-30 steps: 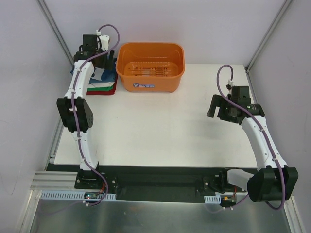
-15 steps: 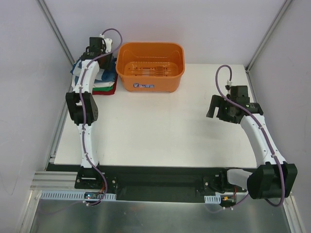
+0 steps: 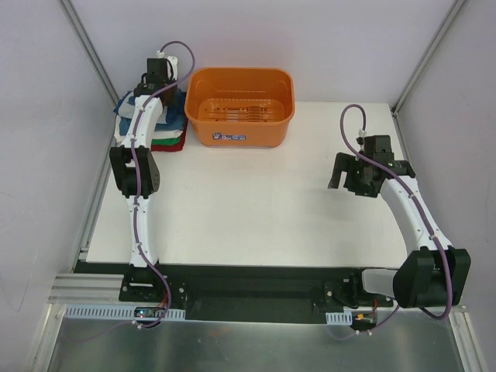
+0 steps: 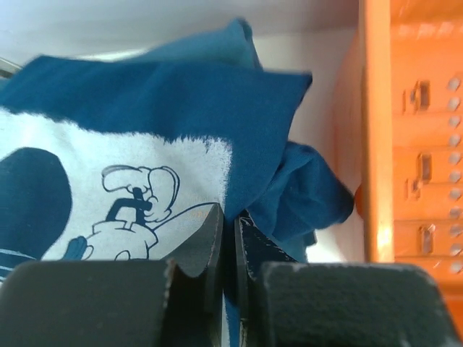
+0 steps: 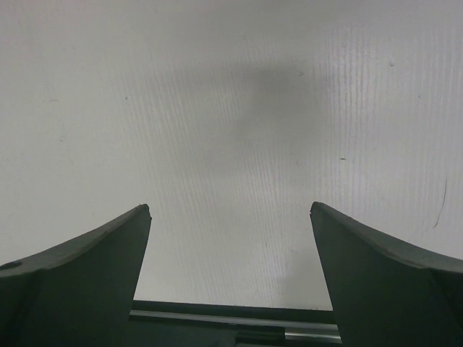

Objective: Fold and stack the t-shirts
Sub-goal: Put the neatly folded tshirt into the corner of the board with the left arm

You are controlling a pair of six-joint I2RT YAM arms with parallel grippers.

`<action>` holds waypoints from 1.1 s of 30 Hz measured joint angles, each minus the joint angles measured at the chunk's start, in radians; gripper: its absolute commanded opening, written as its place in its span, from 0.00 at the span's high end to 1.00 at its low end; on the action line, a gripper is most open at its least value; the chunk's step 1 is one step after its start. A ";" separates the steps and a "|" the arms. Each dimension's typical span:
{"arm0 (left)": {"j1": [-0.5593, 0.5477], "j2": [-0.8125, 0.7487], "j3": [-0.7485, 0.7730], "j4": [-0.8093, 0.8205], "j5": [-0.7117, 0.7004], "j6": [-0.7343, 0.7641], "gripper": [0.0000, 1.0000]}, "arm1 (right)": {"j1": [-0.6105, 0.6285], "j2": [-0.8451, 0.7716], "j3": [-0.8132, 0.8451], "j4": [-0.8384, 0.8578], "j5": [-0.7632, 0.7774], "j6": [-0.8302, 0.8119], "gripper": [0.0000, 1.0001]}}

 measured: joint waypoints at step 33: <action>-0.001 -0.489 -0.307 0.159 -0.027 -0.193 0.01 | 0.003 -0.023 0.075 -0.004 0.010 0.001 0.03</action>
